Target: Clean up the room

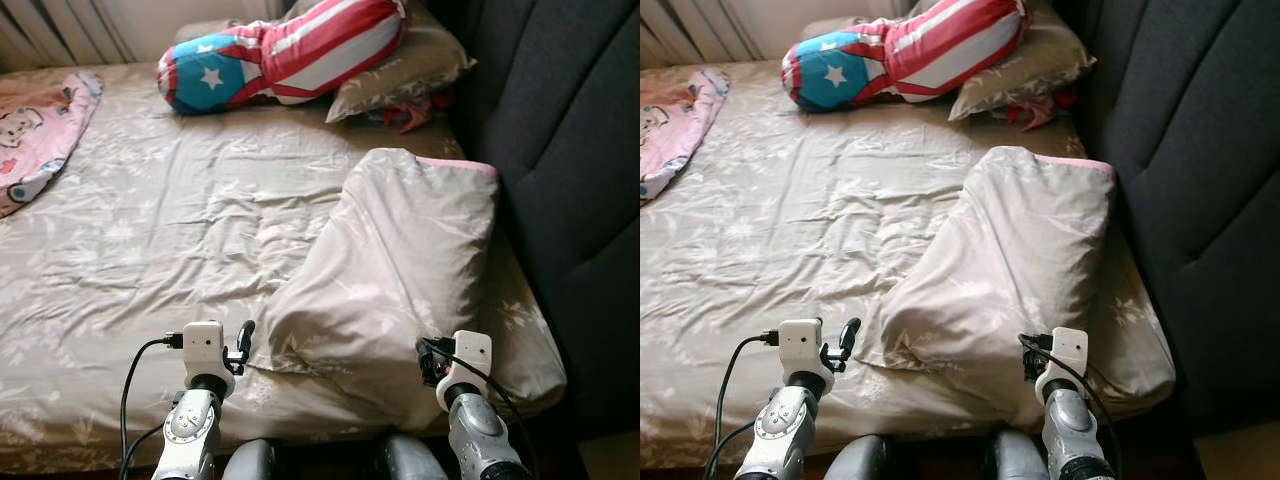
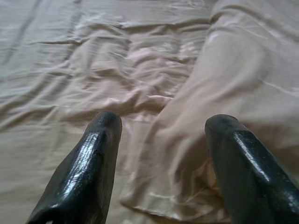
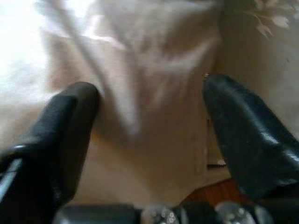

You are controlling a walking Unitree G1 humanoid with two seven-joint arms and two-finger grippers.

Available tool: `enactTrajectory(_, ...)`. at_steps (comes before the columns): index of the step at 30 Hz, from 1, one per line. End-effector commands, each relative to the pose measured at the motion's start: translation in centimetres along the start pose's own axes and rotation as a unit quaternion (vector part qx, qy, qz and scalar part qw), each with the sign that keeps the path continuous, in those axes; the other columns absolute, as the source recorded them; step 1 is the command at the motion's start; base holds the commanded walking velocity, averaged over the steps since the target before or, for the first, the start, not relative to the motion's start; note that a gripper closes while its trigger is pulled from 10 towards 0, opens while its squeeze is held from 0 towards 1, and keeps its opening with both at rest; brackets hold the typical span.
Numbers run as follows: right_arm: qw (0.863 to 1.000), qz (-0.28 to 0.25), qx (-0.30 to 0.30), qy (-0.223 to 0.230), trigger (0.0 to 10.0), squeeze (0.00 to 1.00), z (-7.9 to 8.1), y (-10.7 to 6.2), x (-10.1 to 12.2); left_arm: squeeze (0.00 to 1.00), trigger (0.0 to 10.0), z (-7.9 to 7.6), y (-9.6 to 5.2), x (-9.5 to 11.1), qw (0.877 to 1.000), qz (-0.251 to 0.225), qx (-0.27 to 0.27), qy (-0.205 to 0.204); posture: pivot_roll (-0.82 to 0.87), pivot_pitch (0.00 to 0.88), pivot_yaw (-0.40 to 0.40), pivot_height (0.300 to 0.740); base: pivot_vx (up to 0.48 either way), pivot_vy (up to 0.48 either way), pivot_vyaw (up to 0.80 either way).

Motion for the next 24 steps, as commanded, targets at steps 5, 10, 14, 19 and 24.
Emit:
enactTrajectory(5,0.999,0.029,-0.006,0.033,10.0,1.00,0.1,-0.2,-1.0,0.00,10.0,0.5,-0.5,-0.3,1.000,0.010,0.004,0.003,-0.07,0.226,0.031,0.666,0.000,0.000,0.00)
enactTrajectory(10,0.995,0.052,0.013,0.089,10.0,1.00,0.0,0.0,-1.2,0.00,10.0,0.6,-0.5,-0.1,1.000,0.007,0.002,0.006,-0.06,0.231,0.041,0.666,0.000,0.000,0.00)
enactTrajectory(14,0.993,0.061,0.017,0.100,10.0,0.60,-0.1,0.1,-1.2,0.00,10.0,0.8,-0.6,0.0,1.000,0.007,0.001,0.009,-0.04,0.235,0.051,0.666,0.000,0.000,0.00)
enactTrajectory(19,0.990,0.101,0.040,0.090,10.0,0.00,0.3,0.0,-1.8,0.00,10.0,1.1,-0.7,0.3,1.000,0.005,-0.001,0.015,-0.03,0.239,0.065,0.666,0.000,0.000,0.00)
enactTrajectory(24,0.982,0.144,0.079,0.088,10.0,0.00,1.6,-0.7,-3.4,0.00,10.0,1.2,-0.8,0.5,1.000,0.004,-0.003,0.020,-0.01,0.243,0.080,0.666,0.000,0.000,0.00)
Point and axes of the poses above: a point about 5 cm out from each wrist's last joint towards the gripper, its own y axis pointing out of the wrist towards the gripper, its own x axis along the axis of the wrist's last joint, z = x × y, the point moved 1 cm from there along y, pointing out of the wrist towards the gripper, and after that the axes turned 11 degrees about -y, right-handed, at the moved point
